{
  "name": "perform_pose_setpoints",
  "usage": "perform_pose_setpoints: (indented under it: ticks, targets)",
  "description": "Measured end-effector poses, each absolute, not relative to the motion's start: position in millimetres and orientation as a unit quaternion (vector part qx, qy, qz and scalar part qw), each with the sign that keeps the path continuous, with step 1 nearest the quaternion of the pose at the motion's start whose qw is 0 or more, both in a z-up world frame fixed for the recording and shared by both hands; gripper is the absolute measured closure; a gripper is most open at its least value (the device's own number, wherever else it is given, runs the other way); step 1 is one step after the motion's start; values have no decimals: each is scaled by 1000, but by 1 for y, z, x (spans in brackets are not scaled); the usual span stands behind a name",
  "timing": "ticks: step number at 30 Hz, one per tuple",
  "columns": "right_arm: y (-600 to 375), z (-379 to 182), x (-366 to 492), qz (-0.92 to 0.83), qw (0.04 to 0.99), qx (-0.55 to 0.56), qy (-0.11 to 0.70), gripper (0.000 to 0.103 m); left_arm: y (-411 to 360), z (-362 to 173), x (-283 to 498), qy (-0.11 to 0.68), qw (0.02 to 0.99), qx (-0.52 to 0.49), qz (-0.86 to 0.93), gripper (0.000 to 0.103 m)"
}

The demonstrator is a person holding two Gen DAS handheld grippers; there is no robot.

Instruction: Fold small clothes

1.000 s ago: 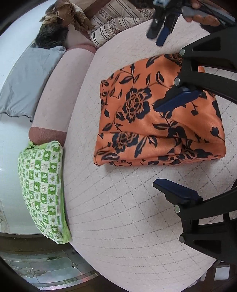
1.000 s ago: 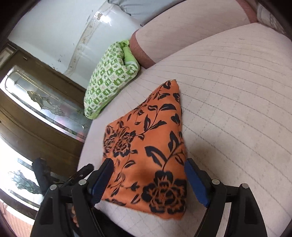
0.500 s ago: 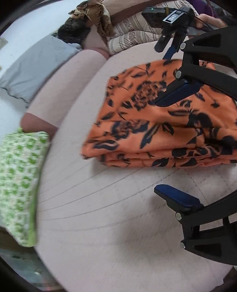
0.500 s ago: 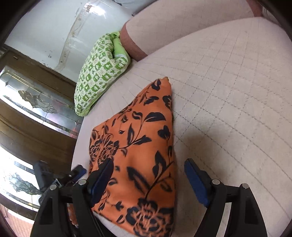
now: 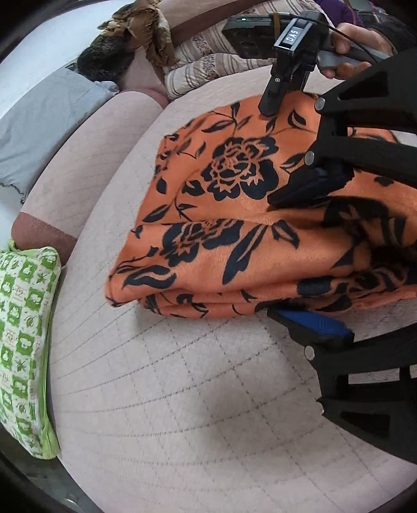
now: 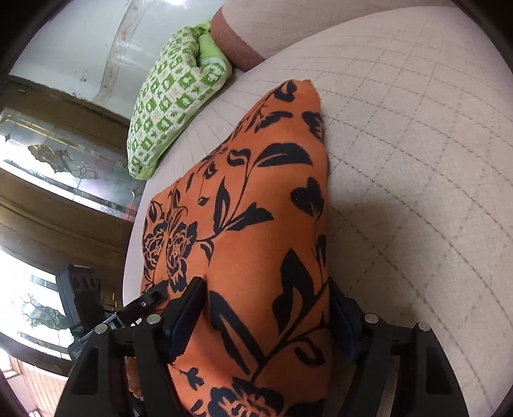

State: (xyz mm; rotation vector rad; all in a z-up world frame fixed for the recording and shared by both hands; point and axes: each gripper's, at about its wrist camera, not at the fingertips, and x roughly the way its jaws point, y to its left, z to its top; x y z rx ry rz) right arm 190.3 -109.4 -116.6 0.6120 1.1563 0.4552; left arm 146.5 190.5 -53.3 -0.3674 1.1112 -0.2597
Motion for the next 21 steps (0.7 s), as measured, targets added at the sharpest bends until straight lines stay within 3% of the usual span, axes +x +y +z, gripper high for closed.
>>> perform_pose_setpoints:
  ticks: [2, 5, 6, 7, 8, 21]
  targets:
    - [-115, -114, 189, 205, 774, 292, 523, 26, 190, -48, 147, 510, 833, -180, -119, 28]
    - [-112, -127, 196, 208, 753, 311, 542, 26, 189, -65, 156, 536, 820, -168, -108, 28]
    - [-109, -133, 198, 212, 746, 314, 547, 27, 191, -66, 157, 528, 825, -167, -111, 30]
    - [-106, -132, 197, 209, 756, 301, 542, 30, 190, -65, 156, 527, 826, -162, -116, 43]
    - [-102, -129, 197, 207, 763, 287, 542, 33, 189, -63, 156, 528, 823, -163, -129, 49]
    - [-89, -119, 196, 197, 781, 240, 542, 36, 187, -64, 154, 526, 826, -156, -132, 54]
